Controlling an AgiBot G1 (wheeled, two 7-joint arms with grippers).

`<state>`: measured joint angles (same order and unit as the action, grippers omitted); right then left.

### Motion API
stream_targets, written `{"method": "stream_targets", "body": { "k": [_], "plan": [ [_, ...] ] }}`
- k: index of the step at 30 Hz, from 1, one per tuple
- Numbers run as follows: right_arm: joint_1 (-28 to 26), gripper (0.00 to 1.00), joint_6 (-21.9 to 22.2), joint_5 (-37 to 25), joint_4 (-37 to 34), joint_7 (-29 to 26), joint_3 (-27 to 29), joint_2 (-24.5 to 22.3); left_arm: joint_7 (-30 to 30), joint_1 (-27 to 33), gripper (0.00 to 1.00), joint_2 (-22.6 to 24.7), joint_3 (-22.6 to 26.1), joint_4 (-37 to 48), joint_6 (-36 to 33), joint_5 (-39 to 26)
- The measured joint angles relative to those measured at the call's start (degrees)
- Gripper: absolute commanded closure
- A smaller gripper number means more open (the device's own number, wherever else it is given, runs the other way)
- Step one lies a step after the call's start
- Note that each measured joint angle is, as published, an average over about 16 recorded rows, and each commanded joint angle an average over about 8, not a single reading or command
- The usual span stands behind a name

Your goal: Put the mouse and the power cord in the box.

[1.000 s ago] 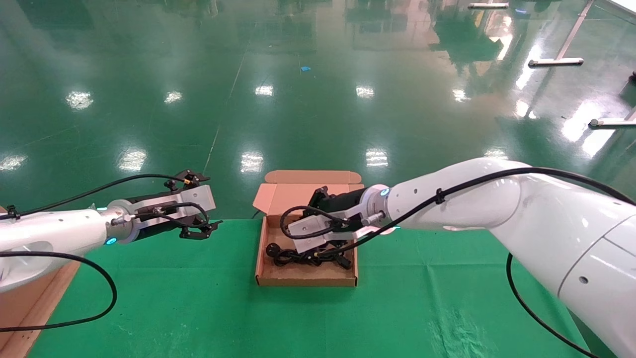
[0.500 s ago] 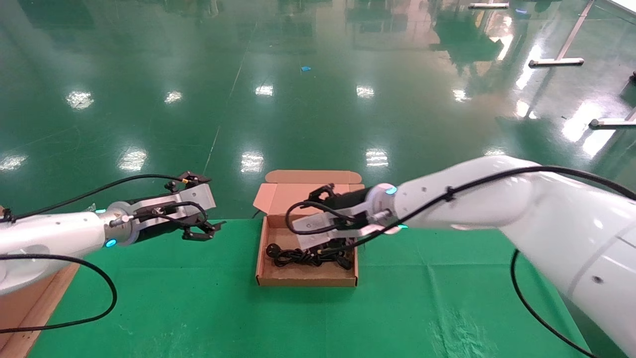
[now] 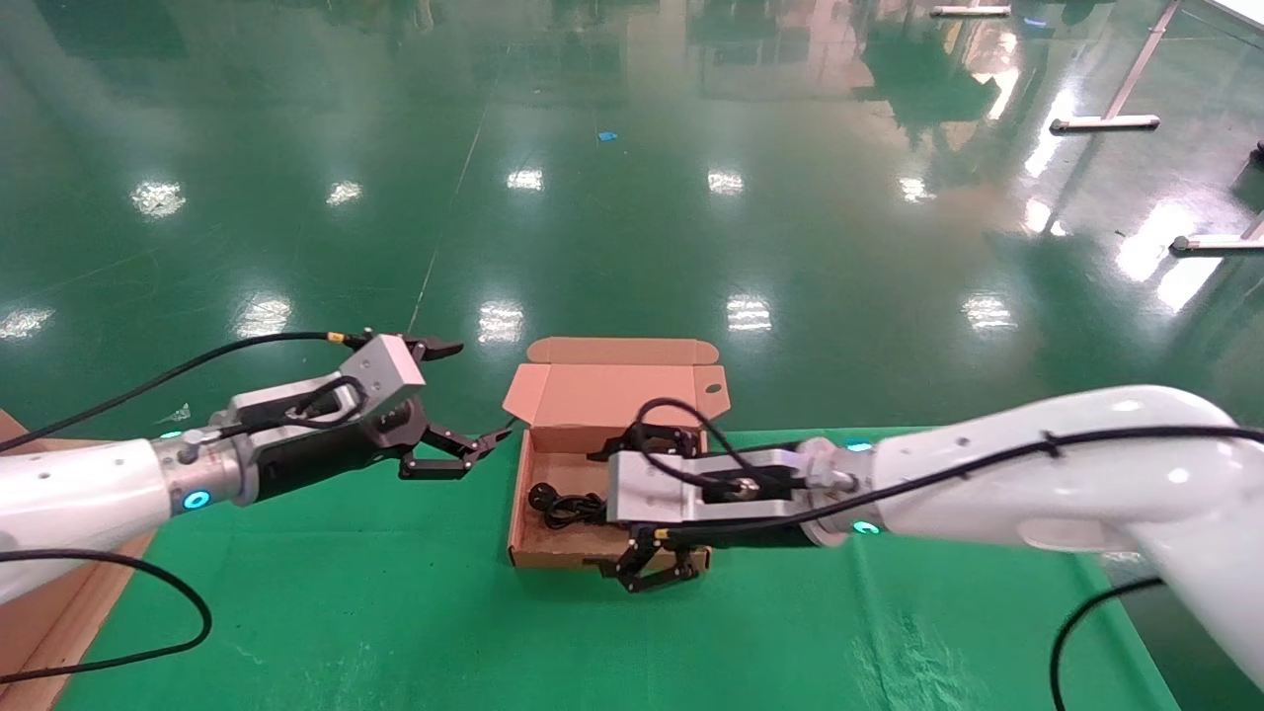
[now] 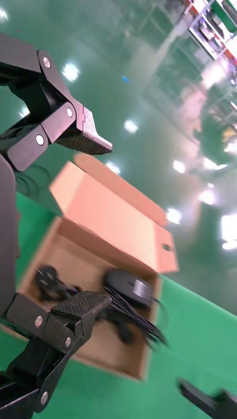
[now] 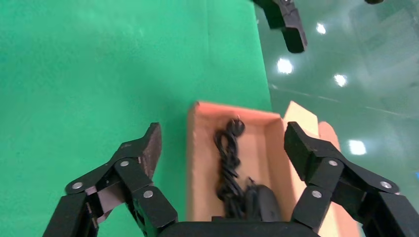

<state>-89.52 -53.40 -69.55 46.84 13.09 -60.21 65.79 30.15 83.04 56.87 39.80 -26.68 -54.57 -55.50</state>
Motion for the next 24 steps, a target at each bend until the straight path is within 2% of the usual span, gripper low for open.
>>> {"method": "stream_targets", "body": {
  "k": [24],
  "plan": [
    [15.9,0.00,-18.3,15.7,15.2,-13.5,25.1,-17.5,-23.8,-12.5,0.00,-12.7,-13.8,-27.3,-18.1,7.9]
  ]
}}
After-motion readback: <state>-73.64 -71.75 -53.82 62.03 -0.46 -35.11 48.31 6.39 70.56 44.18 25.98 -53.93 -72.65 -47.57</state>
